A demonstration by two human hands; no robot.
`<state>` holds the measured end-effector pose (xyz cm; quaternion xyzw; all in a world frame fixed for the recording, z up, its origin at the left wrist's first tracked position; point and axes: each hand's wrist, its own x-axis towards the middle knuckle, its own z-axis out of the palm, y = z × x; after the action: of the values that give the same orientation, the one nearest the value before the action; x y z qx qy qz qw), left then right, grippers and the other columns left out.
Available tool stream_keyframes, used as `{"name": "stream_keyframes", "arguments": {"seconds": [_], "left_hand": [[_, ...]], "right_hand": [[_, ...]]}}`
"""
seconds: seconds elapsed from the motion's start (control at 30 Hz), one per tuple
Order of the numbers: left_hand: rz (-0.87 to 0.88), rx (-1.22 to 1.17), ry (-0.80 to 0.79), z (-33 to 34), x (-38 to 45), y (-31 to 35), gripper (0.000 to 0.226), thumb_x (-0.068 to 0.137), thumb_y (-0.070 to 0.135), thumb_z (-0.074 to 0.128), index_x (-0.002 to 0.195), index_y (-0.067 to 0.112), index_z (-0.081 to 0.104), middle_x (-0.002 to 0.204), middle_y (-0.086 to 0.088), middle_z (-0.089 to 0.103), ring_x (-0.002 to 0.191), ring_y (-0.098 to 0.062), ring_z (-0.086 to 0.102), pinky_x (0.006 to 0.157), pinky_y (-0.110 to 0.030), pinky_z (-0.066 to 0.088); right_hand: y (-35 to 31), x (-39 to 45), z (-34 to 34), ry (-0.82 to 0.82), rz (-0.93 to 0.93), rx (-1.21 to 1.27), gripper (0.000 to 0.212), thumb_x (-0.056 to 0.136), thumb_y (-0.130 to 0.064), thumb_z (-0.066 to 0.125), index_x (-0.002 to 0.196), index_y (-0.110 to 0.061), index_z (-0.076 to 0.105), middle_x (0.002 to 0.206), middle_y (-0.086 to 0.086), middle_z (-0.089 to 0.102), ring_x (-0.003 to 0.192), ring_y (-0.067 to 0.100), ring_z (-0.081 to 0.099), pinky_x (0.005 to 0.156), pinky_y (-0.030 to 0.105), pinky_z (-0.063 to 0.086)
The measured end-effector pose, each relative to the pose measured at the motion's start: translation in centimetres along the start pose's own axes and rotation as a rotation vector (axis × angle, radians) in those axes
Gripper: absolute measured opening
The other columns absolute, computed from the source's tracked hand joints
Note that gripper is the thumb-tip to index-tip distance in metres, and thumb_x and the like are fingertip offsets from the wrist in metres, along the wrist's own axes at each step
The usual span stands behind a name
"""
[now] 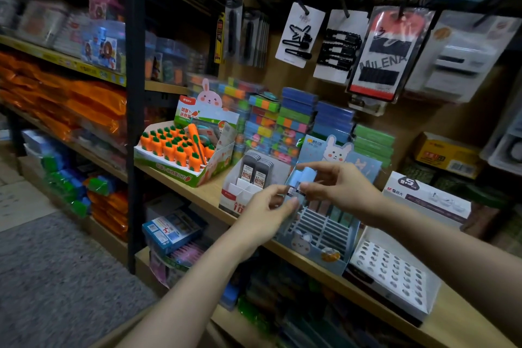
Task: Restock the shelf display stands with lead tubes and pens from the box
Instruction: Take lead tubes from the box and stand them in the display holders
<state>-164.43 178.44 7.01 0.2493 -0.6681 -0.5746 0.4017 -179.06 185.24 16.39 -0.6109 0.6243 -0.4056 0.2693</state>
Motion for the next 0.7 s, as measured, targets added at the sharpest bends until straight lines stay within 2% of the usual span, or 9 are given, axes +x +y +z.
{"name": "stream_keyframes", "arguments": {"seconds": [0.07,0.13,0.2,0.27,0.33,0.43,0.53,0.7], "left_hand": [[-0.01,0.009,0.084,-0.3,0.2,0.1,0.015,0.099,0.027,0.052,0.112,0.026,0.06,0.097,0.005,0.069,0.086,-0.004,0.066,0.067,-0.014,0.051],[-0.029,-0.069,0.163,-0.9,0.6,0.1,0.016,0.101,0.018,0.046,0.113,0.018,0.057,0.089,0.004,0.066,0.076,-0.005,0.063,0.064,-0.018,0.051],[-0.04,-0.117,0.215,-1.7,0.8,0.0,0.014,0.102,0.013,0.044,0.11,0.013,0.056,0.083,0.001,0.065,0.069,-0.008,0.059,0.06,-0.022,0.052],[-0.04,-0.143,0.254,-2.4,0.8,-0.2,0.014,0.102,0.01,0.044,0.109,0.009,0.056,0.081,-0.002,0.063,0.067,-0.011,0.058,0.057,-0.024,0.049],[-0.044,-0.16,0.277,-2.6,0.8,-0.6,0.012,0.101,0.01,0.045,0.104,0.013,0.057,0.079,-0.001,0.063,0.067,-0.011,0.058,0.056,-0.024,0.048],[-0.064,-0.155,0.263,-2.5,0.7,-0.8,0.017,0.102,0.009,0.043,0.094,0.016,0.057,0.079,0.0,0.062,0.066,-0.01,0.057,0.057,-0.023,0.048],[-0.084,-0.18,0.238,-2.5,0.7,-0.7,0.017,0.102,0.007,0.042,0.099,0.013,0.057,0.082,-0.001,0.061,0.07,-0.012,0.056,0.059,-0.025,0.046],[-0.099,-0.161,0.238,-3.0,1.0,-0.6,0.022,0.1,0.005,0.043,0.108,0.019,0.058,0.087,-0.002,0.06,0.076,-0.012,0.059,0.067,-0.028,0.053]], "right_hand": [[-0.4,0.4,-1.2,0.052,-0.017,0.001,0.032,0.084,-0.003,0.069,0.107,-0.026,0.069,0.107,0.009,0.066,0.076,0.015,0.073,0.066,0.02,0.057],[-0.5,1.1,-2.6,0.155,-0.032,-0.045,0.031,0.084,-0.004,0.069,0.104,-0.029,0.069,0.108,0.008,0.063,0.071,0.014,0.072,0.066,0.02,0.058],[0.0,2.3,-3.6,0.271,-0.063,-0.254,0.03,0.084,-0.01,0.072,0.108,-0.029,0.069,0.102,0.006,0.066,0.07,0.011,0.072,0.072,0.029,0.06],[0.8,3.5,-3.4,0.338,-0.116,-0.485,0.033,0.085,-0.017,0.074,0.115,-0.026,0.068,0.102,0.003,0.07,0.074,0.011,0.071,0.079,0.031,0.059],[1.7,4.5,-2.5,0.359,-0.193,-0.615,0.036,0.086,-0.017,0.073,0.121,-0.018,0.066,0.108,0.006,0.07,0.083,0.015,0.069,0.087,0.032,0.055],[2.7,6.0,-0.8,0.34,-0.267,-0.676,0.036,0.087,-0.015,0.072,0.122,-0.011,0.064,0.117,0.011,0.067,0.095,0.022,0.067,0.094,0.036,0.051],[3.5,7.1,0.3,0.329,-0.284,-0.723,0.033,0.086,-0.014,0.073,0.118,-0.012,0.065,0.117,0.009,0.068,0.098,0.024,0.066,0.091,0.041,0.053],[4.5,8.0,1.0,0.365,-0.237,-0.711,0.033,0.085,-0.016,0.072,0.118,-0.018,0.067,0.112,0.006,0.07,0.096,0.022,0.067,0.084,0.035,0.054]]}}
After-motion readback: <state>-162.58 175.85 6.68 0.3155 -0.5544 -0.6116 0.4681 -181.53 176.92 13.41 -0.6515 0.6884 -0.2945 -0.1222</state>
